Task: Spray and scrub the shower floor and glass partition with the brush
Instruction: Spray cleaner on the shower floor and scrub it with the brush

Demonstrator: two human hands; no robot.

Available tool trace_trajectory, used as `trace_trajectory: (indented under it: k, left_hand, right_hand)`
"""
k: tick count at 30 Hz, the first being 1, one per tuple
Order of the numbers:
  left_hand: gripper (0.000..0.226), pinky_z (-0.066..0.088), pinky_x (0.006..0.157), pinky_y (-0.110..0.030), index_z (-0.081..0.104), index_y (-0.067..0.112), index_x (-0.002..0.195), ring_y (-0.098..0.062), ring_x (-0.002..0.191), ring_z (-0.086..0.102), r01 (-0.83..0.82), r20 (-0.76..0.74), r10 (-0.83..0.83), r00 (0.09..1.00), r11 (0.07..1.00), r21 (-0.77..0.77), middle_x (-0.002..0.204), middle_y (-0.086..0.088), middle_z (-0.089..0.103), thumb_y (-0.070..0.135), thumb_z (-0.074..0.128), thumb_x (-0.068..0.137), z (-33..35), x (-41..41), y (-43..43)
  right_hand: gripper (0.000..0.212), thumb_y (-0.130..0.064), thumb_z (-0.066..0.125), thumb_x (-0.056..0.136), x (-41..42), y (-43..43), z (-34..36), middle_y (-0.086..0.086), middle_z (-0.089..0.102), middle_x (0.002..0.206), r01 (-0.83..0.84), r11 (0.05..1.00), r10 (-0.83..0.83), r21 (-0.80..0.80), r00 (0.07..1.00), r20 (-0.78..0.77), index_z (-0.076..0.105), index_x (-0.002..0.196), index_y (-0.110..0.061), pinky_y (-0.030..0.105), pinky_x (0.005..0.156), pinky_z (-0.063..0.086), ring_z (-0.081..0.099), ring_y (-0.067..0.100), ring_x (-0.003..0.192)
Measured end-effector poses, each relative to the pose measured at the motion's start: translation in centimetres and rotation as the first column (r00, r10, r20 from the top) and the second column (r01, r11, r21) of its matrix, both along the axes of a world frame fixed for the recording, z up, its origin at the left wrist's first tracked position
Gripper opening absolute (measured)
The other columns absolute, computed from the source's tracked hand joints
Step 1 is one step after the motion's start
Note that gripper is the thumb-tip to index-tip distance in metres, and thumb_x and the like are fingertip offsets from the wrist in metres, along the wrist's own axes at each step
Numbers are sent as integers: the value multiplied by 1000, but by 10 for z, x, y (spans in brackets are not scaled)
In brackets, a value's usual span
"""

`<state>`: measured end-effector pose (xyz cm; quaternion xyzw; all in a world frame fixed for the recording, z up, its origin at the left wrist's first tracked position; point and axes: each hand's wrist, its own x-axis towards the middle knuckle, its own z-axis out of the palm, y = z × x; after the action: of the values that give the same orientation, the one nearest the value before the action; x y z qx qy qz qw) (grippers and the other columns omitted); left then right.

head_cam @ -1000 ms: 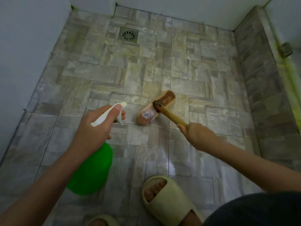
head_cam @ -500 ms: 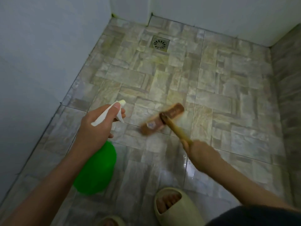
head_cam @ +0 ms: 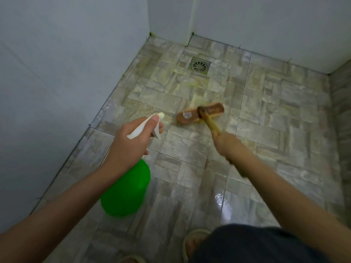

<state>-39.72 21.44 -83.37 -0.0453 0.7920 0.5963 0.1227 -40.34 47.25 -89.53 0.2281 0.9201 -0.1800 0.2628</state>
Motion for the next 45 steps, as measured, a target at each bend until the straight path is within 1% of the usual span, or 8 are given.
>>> trace_trajectory:
  k: [4, 10, 18, 24, 31, 37, 41, 45]
  left_hand:
    - [36, 55, 55, -27, 79, 25, 94, -6, 97, 72, -52, -9, 52, 999, 999, 5, 97, 13, 77, 47, 51, 100, 1, -8, 2]
    - [29, 54, 50, -21, 74, 31, 110, 0, 94, 72, -86, 10, 85, 996, 994, 69, 95, 12, 77, 45, 51, 100, 12, -14, 10]
    - [26, 54, 50, -20, 72, 44, 87, -1, 94, 71, -77, -40, 80, 996, 994, 73, 91, 17, 77, 47, 49, 99, 6, -27, 15]
    - [26, 54, 50, -20, 71, 50, 84, -3, 94, 71, -65, -56, 71, 996, 993, 101, 92, 18, 76, 59, 46, 86, 3, -40, 10]
    - [30, 55, 52, -20, 71, 44, 89, 0, 91, 71, -102, -55, 108, 993, 991, 91, 91, 17, 76, 58, 45, 87, -9, -41, 8]
    - [27, 54, 51, -21, 70, 47, 84, 2, 92, 70, -122, -50, 128, 991, 986, 112, 91, 18, 76, 49, 47, 96, -5, -47, 6]
    - [26, 56, 52, -19, 71, 43, 86, 3, 88, 69, -135, -51, 140, 989, 986, 96, 90, 17, 76, 49, 47, 94, -12, -44, 5]
    - [32, 57, 50, -23, 72, 40, 92, -2, 90, 70, -130, -44, 134, 990, 987, 94, 90, 16, 76, 56, 45, 87, -16, -43, 0]
  right_hand:
    - [58, -47, 23, 101, -87, 8, 5, 16, 54, 75, 71, 996, -73, -52, 997, -40, 54, 107, 1, 31, 49, 45, 52, 27, 56]
    - [56, -51, 22, 100, 12, 18, 7, 10, 55, 75, 99, 995, -97, -28, 993, 64, 55, 97, -5, 36, 59, 50, 54, 25, 58]
    - [50, -50, 23, 99, -146, 24, 16, 14, 52, 68, 136, 986, -141, -96, 989, -41, 50, 100, -8, 27, 48, 39, 44, 21, 52]
    - [54, -53, 22, 100, -72, 11, -5, 15, 56, 76, 106, 992, -104, -73, 994, 36, 48, 88, -7, 31, 45, 46, 55, 28, 55]
    - [50, -48, 25, 101, -183, 12, -4, 15, 54, 76, 136, 980, -154, -142, 981, -120, 50, 97, -4, 30, 48, 41, 48, 24, 53]
    - [54, -54, 23, 99, -99, 2, -19, 14, 57, 78, 205, 975, -207, -83, 978, -23, 47, 90, -6, 33, 47, 47, 56, 29, 58]
    - [58, -50, 23, 101, -158, 3, -24, 15, 58, 88, 180, 979, -190, -91, 975, -113, 55, 106, -2, 32, 53, 46, 57, 29, 69]
    - [58, -52, 25, 100, -192, 19, -10, 13, 56, 73, 174, 979, -187, -108, 975, -122, 54, 98, -3, 33, 51, 47, 54, 26, 56]
